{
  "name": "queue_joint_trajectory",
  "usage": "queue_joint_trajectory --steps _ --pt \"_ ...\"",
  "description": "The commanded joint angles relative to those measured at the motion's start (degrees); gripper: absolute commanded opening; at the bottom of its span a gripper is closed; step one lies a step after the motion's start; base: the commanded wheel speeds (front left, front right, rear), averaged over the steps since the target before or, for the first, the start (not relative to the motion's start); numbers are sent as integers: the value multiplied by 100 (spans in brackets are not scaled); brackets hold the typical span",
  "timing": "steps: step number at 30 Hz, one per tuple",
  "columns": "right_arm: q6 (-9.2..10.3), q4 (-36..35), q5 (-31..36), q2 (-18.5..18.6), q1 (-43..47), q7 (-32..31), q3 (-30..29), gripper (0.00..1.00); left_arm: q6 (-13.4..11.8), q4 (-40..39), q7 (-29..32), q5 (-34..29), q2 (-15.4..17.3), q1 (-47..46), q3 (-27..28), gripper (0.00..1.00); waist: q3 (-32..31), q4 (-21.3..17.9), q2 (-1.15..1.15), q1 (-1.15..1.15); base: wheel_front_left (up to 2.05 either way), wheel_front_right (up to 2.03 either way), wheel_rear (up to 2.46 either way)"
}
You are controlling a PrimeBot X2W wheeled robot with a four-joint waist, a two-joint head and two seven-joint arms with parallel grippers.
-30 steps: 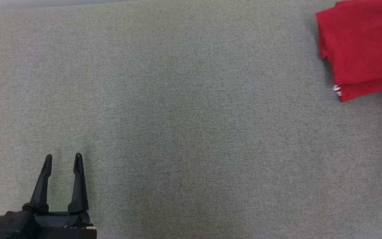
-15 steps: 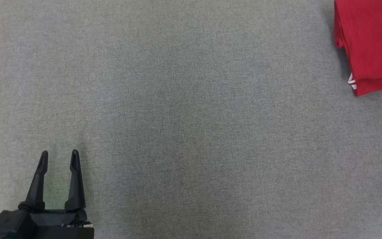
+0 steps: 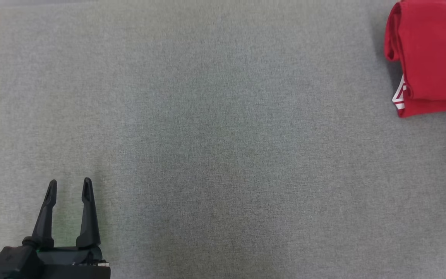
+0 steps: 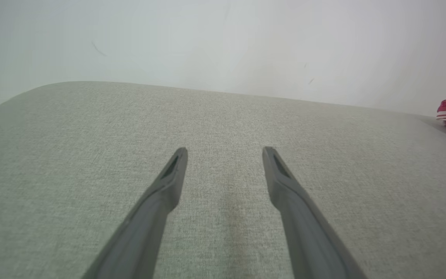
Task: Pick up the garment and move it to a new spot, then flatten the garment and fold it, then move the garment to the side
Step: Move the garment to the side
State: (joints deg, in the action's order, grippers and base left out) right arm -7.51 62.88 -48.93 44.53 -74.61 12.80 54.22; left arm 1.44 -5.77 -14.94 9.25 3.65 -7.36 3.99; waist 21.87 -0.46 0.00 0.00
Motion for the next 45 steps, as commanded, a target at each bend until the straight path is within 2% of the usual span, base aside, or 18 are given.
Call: queue_joint_trajectory --steps 1,8,14,20,26,31,39,45 --pt "4 -81 -67 -51 116 92 -38 100 11 46 -19 75 0 15 20 100 -150 1 0 0 0 0 0" --pt "4 -737 -262 -245 691 247 -565 100 -4 218 -19 167 -41 172 28 100 -625 58 0 0 0 0 0" --pt "4 -1520 157 -530 1636 239 -1637 100 -5 350 -20 209 -60 286 -6 100 -1043 159 0 0 0 0 0" --pt "4 -2194 953 -1171 2852 240 -2708 100 -11 478 -19 227 -68 370 -83 100 -1446 251 0 0 0 0 0" --pt "4 -2809 1775 -1891 3868 240 -3528 100 -19 609 -19 285 -69 441 -143 100 -1799 347 0 0 0 0 0" --pt "4 -3343 2350 -2372 4600 240 -3798 100 -4 716 -19 345 -71 552 -139 100 -2010 387 0 0 0 0 0" --pt "4 -4079 2686 -2859 5583 241 -3781 100 -46 806 -19 425 -72 668 -197 100 -2241 451 0 0 0 0 0" --pt "4 -4594 3171 -3187 6316 240 -3964 100 -132 811 -19 170 -73 776 -240 100 -2358 490 0 0 0 0 0"
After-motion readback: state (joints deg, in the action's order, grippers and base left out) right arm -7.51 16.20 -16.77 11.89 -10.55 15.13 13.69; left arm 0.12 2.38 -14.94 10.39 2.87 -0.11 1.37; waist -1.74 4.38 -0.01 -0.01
